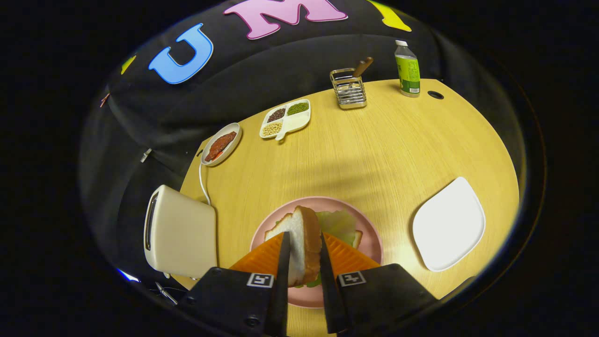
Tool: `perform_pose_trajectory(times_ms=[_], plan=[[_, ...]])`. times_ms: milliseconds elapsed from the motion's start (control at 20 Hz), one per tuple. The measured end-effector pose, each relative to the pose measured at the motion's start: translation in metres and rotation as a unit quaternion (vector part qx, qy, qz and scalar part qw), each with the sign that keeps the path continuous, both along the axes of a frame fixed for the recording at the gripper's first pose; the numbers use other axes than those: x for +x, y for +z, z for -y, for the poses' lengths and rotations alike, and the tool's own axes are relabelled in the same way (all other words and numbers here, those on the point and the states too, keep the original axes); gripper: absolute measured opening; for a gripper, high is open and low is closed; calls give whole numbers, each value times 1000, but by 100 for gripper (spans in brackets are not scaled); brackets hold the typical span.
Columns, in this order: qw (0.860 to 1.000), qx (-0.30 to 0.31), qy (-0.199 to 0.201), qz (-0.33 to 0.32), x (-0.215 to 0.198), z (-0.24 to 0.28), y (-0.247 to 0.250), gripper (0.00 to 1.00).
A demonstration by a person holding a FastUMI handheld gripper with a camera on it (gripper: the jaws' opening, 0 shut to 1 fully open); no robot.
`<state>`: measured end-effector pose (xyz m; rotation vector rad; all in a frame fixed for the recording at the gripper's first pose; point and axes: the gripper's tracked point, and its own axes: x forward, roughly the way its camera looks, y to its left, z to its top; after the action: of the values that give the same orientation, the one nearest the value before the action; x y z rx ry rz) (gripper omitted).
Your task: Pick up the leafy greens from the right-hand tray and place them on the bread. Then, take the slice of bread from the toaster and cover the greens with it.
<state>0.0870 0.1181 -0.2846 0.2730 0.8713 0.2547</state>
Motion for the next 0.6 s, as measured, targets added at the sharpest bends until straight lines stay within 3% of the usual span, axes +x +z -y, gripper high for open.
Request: perform_pose_trajectory(times_ms=[100, 300, 350, 500, 600], plan=[[1000, -16, -1, 0, -4, 8, -4, 46], [999, -41, 0, 18, -8, 22, 0, 82], [999, -47, 2, 24, -9, 25, 3, 82], [996, -72, 1, 60, -9, 41, 24, 100], [992, -84, -9, 94, -10, 54, 48, 99]])
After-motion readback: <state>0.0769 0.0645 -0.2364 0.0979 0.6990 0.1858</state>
